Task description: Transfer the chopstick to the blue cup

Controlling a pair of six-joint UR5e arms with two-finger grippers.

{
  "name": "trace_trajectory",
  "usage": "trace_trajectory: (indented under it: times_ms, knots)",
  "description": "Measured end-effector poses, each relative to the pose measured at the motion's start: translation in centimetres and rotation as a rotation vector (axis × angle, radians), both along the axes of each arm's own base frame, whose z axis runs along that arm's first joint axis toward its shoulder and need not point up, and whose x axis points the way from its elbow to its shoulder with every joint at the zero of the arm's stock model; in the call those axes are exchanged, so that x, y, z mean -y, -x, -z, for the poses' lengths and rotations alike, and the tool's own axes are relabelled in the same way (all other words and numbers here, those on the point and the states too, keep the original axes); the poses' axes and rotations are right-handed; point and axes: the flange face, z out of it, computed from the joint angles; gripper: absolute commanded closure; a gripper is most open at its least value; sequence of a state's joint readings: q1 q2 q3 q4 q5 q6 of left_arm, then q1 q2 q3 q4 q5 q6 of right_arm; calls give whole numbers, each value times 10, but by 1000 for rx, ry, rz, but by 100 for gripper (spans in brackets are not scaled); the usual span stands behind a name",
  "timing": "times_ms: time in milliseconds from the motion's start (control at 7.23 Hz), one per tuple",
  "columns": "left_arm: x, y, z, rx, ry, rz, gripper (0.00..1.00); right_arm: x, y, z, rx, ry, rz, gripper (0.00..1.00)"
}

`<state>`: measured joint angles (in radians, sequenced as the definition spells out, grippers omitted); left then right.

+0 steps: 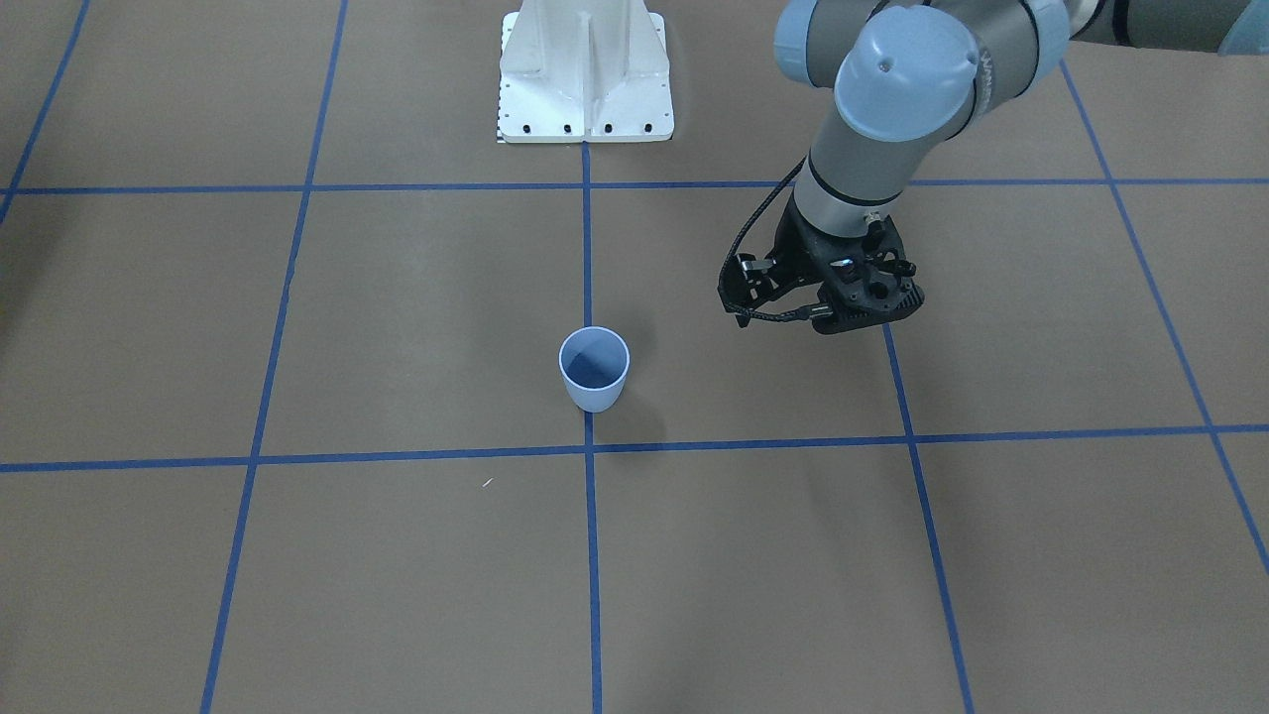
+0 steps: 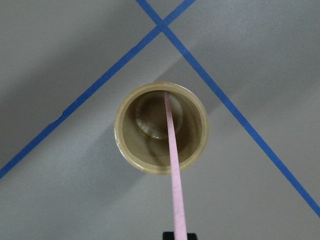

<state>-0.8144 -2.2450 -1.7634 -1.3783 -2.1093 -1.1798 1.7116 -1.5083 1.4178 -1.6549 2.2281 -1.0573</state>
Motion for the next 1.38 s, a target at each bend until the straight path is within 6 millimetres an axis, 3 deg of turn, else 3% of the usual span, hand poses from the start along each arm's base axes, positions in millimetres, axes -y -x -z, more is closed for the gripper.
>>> trace_trajectory:
  times_ms: [553,1107,1384]
  knots:
    - [-3,4,4,-6,-6,2,2,-15,-23,48,10,27,-47,100]
    - [-7,7,-2,-5,-4,1,2,-33,-54,61,7,48,-108,100]
    - [-8,9,-1,-7,-7,2,2,-29,-67,89,-1,62,-125,100]
